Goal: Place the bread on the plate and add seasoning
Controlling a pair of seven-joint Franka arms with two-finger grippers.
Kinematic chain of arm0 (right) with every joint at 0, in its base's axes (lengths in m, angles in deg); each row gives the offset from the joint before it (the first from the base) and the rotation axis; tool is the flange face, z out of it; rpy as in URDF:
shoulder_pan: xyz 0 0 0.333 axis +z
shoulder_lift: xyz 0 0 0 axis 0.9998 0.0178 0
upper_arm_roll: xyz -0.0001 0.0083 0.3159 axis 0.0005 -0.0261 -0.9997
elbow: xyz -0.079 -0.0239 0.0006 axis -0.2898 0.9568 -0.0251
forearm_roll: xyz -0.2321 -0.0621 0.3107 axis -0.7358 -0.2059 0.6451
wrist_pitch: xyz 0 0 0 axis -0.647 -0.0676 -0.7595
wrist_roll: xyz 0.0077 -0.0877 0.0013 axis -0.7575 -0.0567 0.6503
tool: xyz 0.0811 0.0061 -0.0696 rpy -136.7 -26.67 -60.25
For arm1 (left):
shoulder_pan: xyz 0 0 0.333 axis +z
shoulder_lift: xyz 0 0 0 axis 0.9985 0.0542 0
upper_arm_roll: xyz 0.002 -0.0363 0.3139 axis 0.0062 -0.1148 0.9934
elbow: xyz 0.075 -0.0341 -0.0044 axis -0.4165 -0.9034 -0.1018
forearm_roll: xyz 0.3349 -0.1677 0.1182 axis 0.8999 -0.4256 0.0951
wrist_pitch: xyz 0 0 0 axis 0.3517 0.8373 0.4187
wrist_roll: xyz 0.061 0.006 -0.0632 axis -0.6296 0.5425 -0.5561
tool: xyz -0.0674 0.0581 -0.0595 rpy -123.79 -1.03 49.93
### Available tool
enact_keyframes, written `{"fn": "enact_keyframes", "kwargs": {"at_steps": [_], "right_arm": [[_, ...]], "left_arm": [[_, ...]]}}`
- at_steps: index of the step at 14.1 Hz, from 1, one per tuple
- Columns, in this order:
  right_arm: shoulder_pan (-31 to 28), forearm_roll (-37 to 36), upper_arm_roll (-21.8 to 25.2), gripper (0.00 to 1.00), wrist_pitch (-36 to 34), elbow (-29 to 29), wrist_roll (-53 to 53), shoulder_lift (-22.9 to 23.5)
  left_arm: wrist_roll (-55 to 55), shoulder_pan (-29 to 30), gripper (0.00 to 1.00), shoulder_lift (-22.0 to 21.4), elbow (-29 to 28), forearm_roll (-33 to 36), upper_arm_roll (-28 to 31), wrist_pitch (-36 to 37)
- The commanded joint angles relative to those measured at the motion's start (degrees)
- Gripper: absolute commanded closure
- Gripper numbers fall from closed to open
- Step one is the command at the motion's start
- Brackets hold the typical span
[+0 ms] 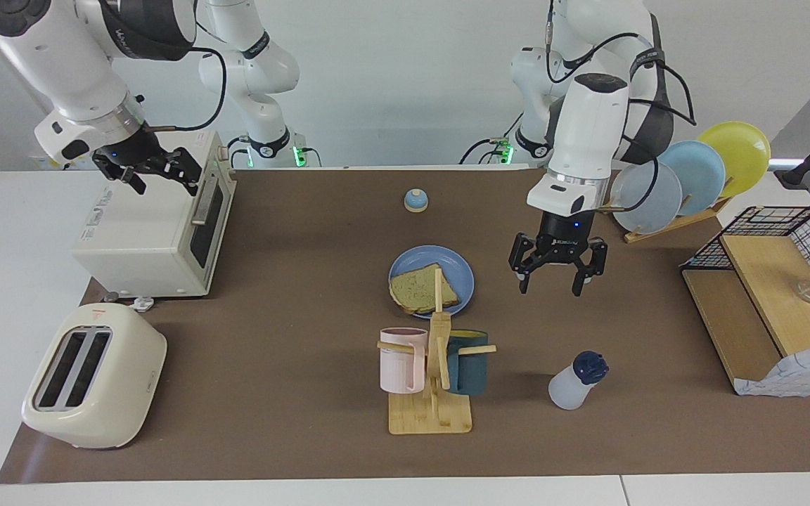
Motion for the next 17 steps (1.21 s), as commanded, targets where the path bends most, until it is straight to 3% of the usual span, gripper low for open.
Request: {"fn": "enact_keyframes", "kwargs": {"at_steps": [1,4,11,17], "right_arm": [[-0.3,-0.25,-0.19,0.0,1.07,-1.7,0.88,-1.38],[-0.3,-0.25,-0.11,0.0,1.07,-1.61,0.88,-1.38],[-0.3,-0.25,-0.19,0.0,1.07,-1.61,0.88,-1.38],[-0.3,-0.25,-0.19,0.0,1.07,-1.61,0.88,-1.38]], "left_arm": [[8.25,3.95,0.0,-1.11,4.13,-3.06,0.07,8.87],[16.09,8.61,0.0,-1.54,6.25,-3.25,0.24,16.62],[26.57,12.57,0.0,-6.9,5.38,-2.55,1.3,33.31],[24.99,16.69,0.0,-8.14,5.02,-2.46,-1.76,35.44]]}}
